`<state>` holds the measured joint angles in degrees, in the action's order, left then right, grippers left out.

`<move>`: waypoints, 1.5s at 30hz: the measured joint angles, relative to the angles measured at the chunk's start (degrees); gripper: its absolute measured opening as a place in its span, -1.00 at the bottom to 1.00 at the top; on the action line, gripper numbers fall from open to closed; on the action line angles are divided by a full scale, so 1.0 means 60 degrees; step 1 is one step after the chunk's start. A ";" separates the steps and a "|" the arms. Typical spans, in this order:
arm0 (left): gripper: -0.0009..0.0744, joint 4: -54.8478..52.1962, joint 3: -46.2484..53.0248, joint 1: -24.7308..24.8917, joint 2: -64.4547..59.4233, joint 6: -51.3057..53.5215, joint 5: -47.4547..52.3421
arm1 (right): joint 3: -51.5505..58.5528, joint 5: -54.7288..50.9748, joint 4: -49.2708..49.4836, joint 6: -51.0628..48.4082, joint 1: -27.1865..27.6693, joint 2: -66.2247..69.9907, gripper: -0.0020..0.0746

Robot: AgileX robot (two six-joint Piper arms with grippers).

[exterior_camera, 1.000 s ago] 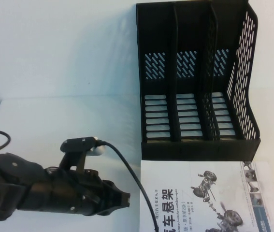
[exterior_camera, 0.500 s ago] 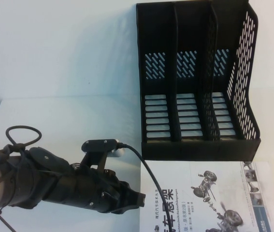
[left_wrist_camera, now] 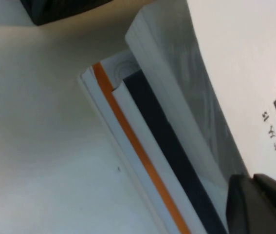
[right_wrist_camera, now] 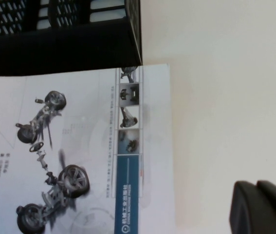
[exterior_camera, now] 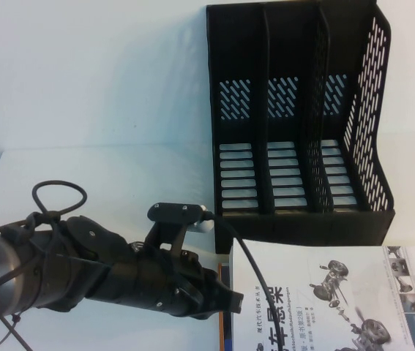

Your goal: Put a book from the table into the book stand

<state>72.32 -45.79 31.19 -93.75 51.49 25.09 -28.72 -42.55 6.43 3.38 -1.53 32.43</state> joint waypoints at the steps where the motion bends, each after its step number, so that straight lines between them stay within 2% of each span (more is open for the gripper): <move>1: -0.98 0.0000 0.0000 0.0000 0.0000 0.0000 -0.0046 | 0.0000 0.0000 0.0000 0.0000 0.0000 0.0000 -0.95; 14: -0.98 -0.1808 -0.0020 0.0000 0.0000 -0.1054 0.0305 | 0.0000 -0.1091 0.0000 0.0280 0.0000 0.0000 -0.95; 45: -0.98 -0.2081 -0.0088 0.0000 -0.0309 -0.1449 0.0270 | 0.0000 -0.1294 -0.0037 0.0673 0.0000 0.0000 -0.95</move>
<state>59.83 -46.32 31.19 -95.61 42.79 26.71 -28.72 -50.32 6.20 7.42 -1.53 32.43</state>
